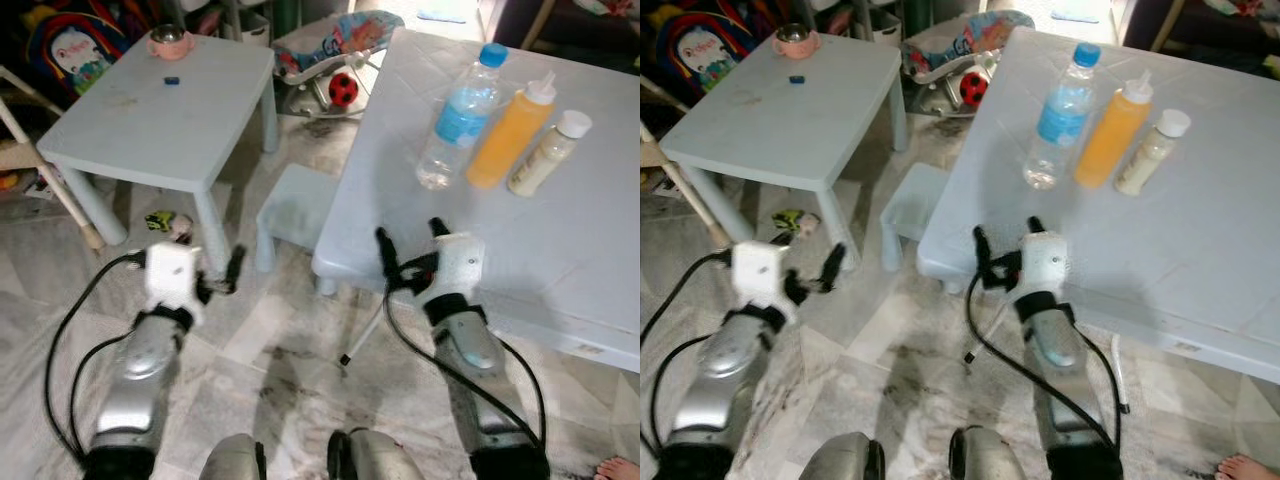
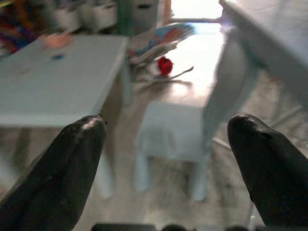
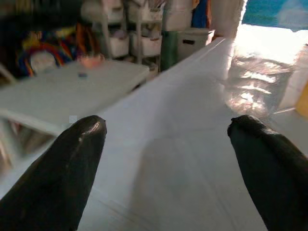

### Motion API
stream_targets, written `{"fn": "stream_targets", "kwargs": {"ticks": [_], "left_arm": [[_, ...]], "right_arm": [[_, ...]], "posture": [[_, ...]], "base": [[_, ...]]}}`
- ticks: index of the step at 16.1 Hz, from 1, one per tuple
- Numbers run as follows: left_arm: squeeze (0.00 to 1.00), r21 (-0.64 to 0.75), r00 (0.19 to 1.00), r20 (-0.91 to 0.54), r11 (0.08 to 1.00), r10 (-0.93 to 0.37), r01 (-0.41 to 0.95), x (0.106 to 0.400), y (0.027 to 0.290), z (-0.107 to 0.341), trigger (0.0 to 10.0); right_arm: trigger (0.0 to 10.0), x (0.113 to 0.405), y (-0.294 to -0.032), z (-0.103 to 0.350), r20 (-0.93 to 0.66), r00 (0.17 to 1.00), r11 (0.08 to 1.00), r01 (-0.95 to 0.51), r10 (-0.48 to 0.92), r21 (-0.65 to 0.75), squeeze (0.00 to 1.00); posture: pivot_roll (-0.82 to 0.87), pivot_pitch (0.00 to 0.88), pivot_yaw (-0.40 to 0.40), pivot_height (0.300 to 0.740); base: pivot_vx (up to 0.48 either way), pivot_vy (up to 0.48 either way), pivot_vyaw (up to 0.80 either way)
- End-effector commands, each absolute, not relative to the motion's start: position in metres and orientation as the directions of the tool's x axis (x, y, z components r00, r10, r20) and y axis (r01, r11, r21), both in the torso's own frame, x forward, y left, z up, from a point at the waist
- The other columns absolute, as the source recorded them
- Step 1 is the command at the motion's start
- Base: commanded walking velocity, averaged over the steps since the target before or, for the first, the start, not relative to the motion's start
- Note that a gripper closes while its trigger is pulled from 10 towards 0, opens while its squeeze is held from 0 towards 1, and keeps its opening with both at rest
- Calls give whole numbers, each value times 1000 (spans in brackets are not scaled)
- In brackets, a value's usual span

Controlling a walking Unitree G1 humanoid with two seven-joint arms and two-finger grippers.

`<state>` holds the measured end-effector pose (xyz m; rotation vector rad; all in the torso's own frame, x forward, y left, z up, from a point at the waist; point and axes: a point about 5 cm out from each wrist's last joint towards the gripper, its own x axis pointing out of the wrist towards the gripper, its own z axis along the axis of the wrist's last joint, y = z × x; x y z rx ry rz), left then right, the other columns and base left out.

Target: Restocking fridge

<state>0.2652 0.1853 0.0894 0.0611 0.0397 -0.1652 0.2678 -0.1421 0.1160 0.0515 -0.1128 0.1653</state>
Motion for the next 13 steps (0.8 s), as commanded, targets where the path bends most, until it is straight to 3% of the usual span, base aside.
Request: {"fn": "stream_targets", "kwargs": {"ticks": [1, 7, 13], "left_arm": [[0, 52, 991, -61, 992, -116, 119, 266, 193, 88, 10000], [0, 44, 988, -25, 987, -153, 154, 264, 178, 89, 10000], [0, 30, 989, -7, 989, -146, 146, 271, 178, 95, 10000]], "right_arm": [[10000, 266, -153, 119, 123, 986, 992, -116, 110, 43, 0], [10000, 261, -165, 124, 141, 990, 999, 10, -14, 35, 0], [10000, 265, -163, 126, 136, 991, 1000, -8, 5, 18, 0]], "posture": [[7, 92, -7, 740], [-13, 79, 26, 740], [-8, 64, 15, 740]], "base": [[0, 0, 0], [44, 0, 0], [410, 0, -800]]}}
